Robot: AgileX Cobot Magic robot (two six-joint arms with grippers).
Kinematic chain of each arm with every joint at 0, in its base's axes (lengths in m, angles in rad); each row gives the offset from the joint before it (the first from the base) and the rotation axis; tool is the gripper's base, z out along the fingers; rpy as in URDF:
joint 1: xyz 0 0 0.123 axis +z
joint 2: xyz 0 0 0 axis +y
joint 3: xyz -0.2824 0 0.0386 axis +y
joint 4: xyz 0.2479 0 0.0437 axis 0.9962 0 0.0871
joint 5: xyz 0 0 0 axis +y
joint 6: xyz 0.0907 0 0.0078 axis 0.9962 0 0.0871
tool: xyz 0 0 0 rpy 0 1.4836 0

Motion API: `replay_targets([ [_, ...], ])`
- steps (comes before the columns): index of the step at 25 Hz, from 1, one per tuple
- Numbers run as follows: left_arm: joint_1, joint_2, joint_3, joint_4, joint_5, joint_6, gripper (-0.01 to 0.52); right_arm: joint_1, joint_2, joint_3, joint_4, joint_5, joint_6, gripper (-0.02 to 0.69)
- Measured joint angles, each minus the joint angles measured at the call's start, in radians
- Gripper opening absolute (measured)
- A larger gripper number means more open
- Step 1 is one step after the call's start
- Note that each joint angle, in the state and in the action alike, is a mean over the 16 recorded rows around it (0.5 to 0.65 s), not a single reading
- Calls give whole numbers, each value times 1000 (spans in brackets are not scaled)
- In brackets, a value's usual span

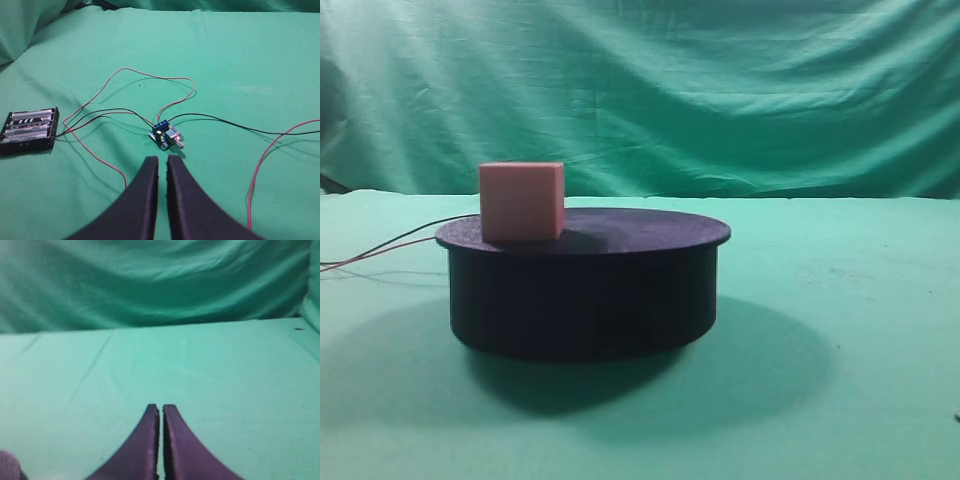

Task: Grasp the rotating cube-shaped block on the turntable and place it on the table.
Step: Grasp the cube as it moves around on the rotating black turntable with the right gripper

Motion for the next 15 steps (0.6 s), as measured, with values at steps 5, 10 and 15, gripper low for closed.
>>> replay_targets([
  [5, 0, 0, 0, 0, 0, 0, 0, 160, 242, -108, 6, 18, -12, 45],
  [10, 0, 0, 0, 0, 0, 0, 0, 246, 431, -214, 34, 19, -14, 171],
  [15, 0, 0, 0, 0, 0, 0, 0, 276, 562, -308, 70, 36, -20, 370],
])
